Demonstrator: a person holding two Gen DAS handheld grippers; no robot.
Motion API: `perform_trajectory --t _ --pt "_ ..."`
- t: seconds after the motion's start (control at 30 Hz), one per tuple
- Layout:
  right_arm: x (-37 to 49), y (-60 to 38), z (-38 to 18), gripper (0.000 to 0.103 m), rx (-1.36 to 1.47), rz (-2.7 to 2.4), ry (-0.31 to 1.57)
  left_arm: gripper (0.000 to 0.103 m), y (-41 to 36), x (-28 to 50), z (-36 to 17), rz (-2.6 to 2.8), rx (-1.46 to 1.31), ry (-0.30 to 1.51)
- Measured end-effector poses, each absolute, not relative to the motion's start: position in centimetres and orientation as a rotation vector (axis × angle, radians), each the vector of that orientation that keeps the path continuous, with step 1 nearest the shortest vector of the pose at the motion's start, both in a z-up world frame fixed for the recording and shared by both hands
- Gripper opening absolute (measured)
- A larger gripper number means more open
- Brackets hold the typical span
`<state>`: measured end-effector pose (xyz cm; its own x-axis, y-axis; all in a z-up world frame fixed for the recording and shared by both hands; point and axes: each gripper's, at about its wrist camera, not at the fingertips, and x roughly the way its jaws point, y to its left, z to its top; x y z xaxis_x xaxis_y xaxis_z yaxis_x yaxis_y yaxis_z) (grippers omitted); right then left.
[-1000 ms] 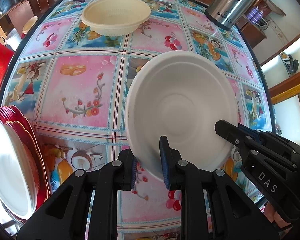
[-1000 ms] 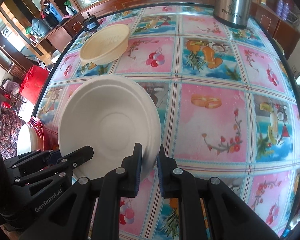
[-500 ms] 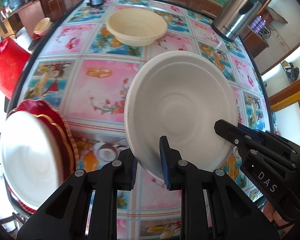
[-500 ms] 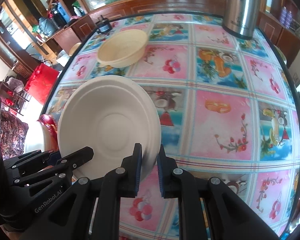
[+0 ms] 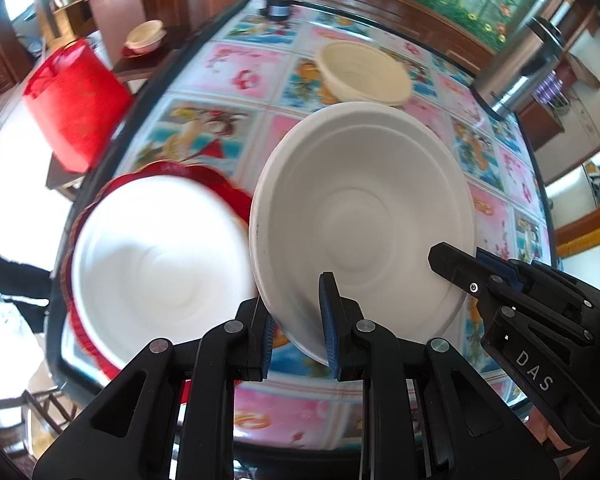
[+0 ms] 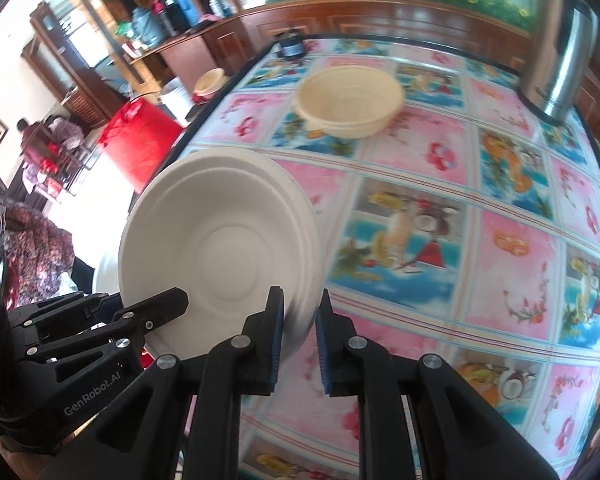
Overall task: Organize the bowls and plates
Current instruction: 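Carry the smaller white bowl with both grippers over the red stack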
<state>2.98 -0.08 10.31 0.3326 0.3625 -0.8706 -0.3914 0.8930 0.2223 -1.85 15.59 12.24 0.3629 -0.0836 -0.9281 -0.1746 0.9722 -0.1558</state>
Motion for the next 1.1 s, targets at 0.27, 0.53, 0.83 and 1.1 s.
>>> perform_trajectory --t 0.27,0.53,0.83,1.1 --pt "1.7 4.9 10.4 0.016 -0.095 0.577 1.128 0.021 20.5 -3.8 11.9 0.141 -0.295 1.211" --pt "1.0 8.6 9.1 0.017 -0.131 0.62 1.158 0.021 23.7 -4.8 10.6 0.18 -0.304 1.239" --pt "0.6 10.9 7.6 0.017 -0.116 0.619 1.211 0.021 25.5 -5.1 8.9 0.181 -0.289 1.278" --pt "0.4 11.1 7.4 0.025 -0.094 0.598 1.234 0.048 26.7 -5.2 9.1 0.193 -0.299 1.259"
